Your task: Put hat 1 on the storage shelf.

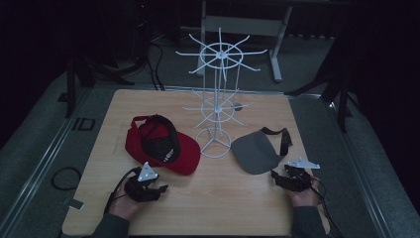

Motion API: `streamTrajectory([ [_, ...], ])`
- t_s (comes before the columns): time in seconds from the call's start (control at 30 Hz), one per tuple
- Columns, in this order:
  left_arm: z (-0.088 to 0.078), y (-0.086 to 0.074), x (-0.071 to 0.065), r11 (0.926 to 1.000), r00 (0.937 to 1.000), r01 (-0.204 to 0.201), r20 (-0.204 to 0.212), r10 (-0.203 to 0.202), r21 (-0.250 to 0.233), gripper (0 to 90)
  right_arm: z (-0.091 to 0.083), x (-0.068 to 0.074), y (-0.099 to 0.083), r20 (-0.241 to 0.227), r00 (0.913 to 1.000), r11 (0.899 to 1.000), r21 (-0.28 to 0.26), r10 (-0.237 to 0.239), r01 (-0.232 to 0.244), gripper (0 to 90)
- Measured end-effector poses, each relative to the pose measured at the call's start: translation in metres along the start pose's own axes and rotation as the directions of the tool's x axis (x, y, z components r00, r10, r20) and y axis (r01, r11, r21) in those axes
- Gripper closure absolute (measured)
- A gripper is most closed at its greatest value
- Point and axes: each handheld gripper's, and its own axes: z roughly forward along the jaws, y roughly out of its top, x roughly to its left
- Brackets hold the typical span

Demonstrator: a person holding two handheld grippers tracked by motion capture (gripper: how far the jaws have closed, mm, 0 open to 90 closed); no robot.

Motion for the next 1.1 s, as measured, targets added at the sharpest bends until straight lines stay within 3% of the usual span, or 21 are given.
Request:
streamTrajectory([
  [0.53, -0.001, 0.002, -0.003, 0.9996, 0.9997, 0.025, 0.003, -0.025, 0.014, 50.6, 0.002, -0.001, 0.000, -0.013, 0.9999, 1.000, -0.009, -0.005, 0.005, 33.8],
  [0.67, -0.006, 0.004, -0.004, 0.9988, 0.9988, 0.046, 0.019, -0.046, -0.019, 50.8, 0.002, -0.001, 0.000, -0.013, 0.9999, 1.000, -0.009, -0.005, 0.005, 33.8],
  [0.87, -0.010, 0.012, -0.008, 0.9978, 0.9984, 0.055, 0.011, -0.055, -0.037, 50.5, 0.002, -0.001, 0.000, -0.014, 0.9999, 1.000, -0.009, -0.007, 0.007, 33.5],
  [1.1, -0.007, 0.023, -0.009, 0.9907, 0.9921, 0.123, 0.031, -0.122, -0.058, 49.1, 0.002, -0.001, 0.000, -0.015, 0.9999, 1.000, -0.008, -0.008, 0.008, 33.1],
])
